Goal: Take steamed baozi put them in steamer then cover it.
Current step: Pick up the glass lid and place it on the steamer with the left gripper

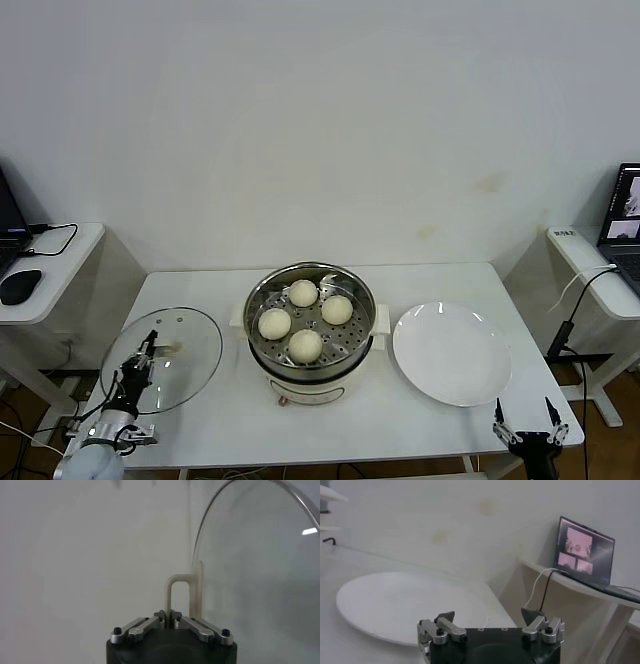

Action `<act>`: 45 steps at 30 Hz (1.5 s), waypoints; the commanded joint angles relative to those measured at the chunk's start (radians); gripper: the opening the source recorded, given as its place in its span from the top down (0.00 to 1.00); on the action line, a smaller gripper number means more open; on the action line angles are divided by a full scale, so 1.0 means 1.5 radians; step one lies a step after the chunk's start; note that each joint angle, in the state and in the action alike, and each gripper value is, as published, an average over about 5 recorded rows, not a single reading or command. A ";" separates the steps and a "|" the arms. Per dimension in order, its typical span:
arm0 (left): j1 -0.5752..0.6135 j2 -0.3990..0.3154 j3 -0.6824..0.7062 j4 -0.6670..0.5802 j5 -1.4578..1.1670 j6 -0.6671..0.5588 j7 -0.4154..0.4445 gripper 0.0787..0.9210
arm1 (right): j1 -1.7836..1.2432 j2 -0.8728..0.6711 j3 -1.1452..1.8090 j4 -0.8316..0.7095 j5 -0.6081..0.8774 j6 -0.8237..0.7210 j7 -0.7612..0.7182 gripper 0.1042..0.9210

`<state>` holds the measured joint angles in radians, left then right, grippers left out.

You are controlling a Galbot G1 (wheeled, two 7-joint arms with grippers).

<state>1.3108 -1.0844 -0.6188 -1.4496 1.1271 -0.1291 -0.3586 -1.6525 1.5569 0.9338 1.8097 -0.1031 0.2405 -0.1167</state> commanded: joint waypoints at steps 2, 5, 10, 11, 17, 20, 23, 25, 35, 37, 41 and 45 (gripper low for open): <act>0.152 0.029 -0.092 -0.284 -0.075 0.130 0.083 0.94 | -0.016 -0.007 -0.019 0.021 -0.007 0.001 0.000 0.12; 0.172 0.045 -0.111 -0.343 -0.099 0.159 0.141 0.94 | -0.019 -0.013 -0.026 0.023 -0.008 0.003 0.000 0.12; 0.179 0.068 -0.112 -0.423 -0.145 0.190 0.192 0.94 | -0.023 -0.021 -0.039 0.026 -0.010 0.005 0.000 0.12; 0.178 0.075 -0.100 -0.439 -0.156 0.198 0.197 0.94 | -0.024 -0.022 -0.042 0.027 -0.011 0.005 0.000 0.12; 0.125 0.119 0.048 -0.503 -0.168 0.289 0.217 0.94 | -0.025 -0.024 -0.059 0.036 -0.017 0.004 -0.002 0.12; 0.059 0.124 0.136 -0.489 -0.151 0.334 0.228 0.94 | -0.022 -0.023 -0.066 0.034 -0.022 0.004 -0.003 0.12; -0.013 0.108 0.214 -0.462 -0.124 0.364 0.242 0.94 | -0.019 -0.019 -0.073 0.031 -0.031 0.004 -0.002 0.12; -0.049 0.093 0.257 -0.445 -0.102 0.377 0.253 0.94 | -0.017 -0.015 -0.077 0.030 -0.037 0.005 -0.001 0.12; -0.168 -0.004 0.377 -0.389 0.030 0.413 0.317 0.94 | -0.005 0.010 -0.089 0.011 -0.075 0.015 0.010 0.12; -0.183 -0.028 0.391 -0.380 0.061 0.416 0.332 0.94 | -0.005 0.012 -0.090 0.009 -0.081 0.016 0.011 0.12; -0.208 -0.069 0.415 -0.355 0.107 0.419 0.354 0.94 | -0.006 0.013 -0.093 0.005 -0.089 0.019 0.014 0.12; -0.224 -0.111 0.428 -0.327 0.143 0.418 0.366 0.94 | -0.004 0.013 -0.096 -0.004 -0.092 0.024 0.017 0.12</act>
<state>1.1021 -1.1025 -0.1165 -2.0088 1.1680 0.4574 0.1120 -1.6624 1.5694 0.7978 1.8189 -0.2178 0.2697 -0.0960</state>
